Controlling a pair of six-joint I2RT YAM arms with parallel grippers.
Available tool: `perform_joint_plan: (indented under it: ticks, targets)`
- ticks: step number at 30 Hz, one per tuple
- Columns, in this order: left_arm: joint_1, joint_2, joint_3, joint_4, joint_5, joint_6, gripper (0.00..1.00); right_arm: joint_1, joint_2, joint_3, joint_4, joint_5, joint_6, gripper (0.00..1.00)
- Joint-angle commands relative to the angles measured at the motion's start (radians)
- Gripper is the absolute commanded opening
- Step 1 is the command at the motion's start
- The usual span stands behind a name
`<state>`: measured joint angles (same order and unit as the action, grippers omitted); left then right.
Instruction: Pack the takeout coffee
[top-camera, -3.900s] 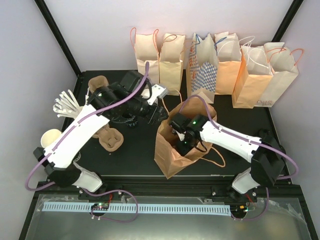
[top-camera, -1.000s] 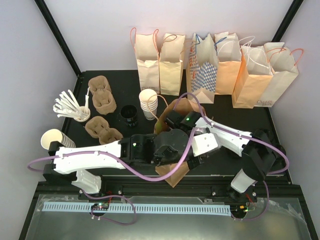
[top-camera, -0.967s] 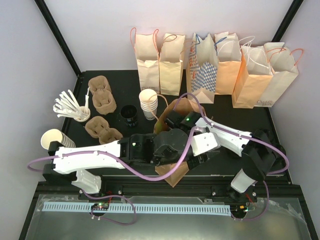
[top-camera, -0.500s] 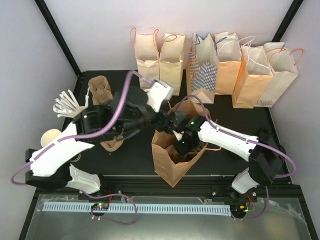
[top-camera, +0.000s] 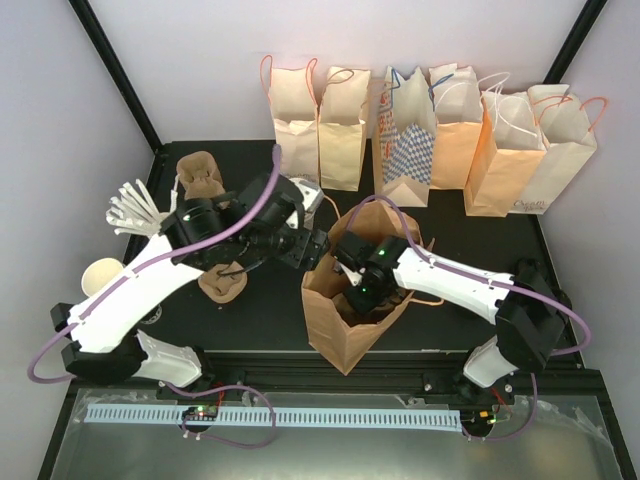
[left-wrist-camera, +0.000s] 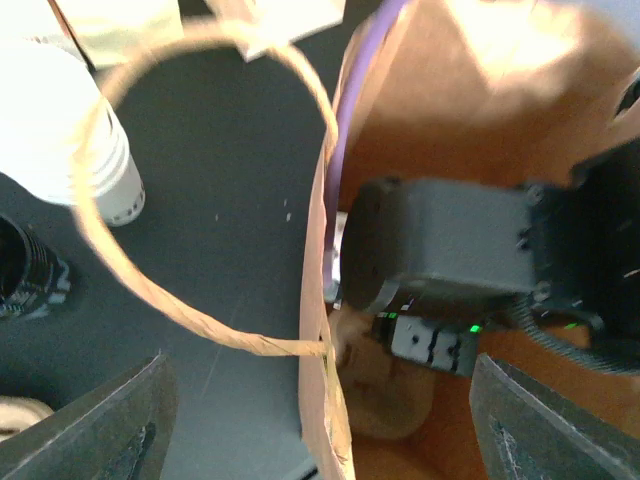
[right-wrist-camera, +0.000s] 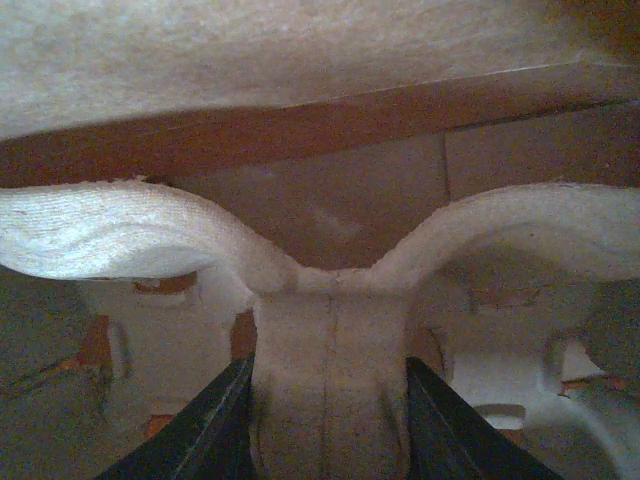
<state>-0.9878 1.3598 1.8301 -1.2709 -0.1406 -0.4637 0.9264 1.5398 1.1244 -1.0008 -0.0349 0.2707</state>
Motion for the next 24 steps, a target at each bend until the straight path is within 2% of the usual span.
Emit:
perform_joint_plan:
  ticks: [1, 3, 7, 14, 24]
  targets:
    - [0.008, 0.011, -0.08, -0.027, 0.076, 0.015, 0.81, 0.012, 0.014, 0.007, 0.026, 0.021, -0.022, 0.38]
    - [0.017, 0.013, -0.112, -0.005, 0.102, 0.005, 0.75, 0.014, 0.021, 0.006, 0.027, 0.017, -0.028, 0.38]
    - [0.033, 0.042, -0.137, 0.003, 0.142, 0.004, 0.53, 0.026, 0.021, -0.006, 0.038, 0.022, -0.039, 0.38]
    - [0.047, 0.108, -0.091, -0.05, 0.086, 0.064, 0.04, 0.051, 0.019, -0.029, 0.066, 0.026, -0.043, 0.38]
    - [0.05, 0.149, 0.0, 0.011, 0.006, 0.146, 0.01, 0.066, 0.036, -0.069, 0.088, 0.042, -0.026, 0.38]
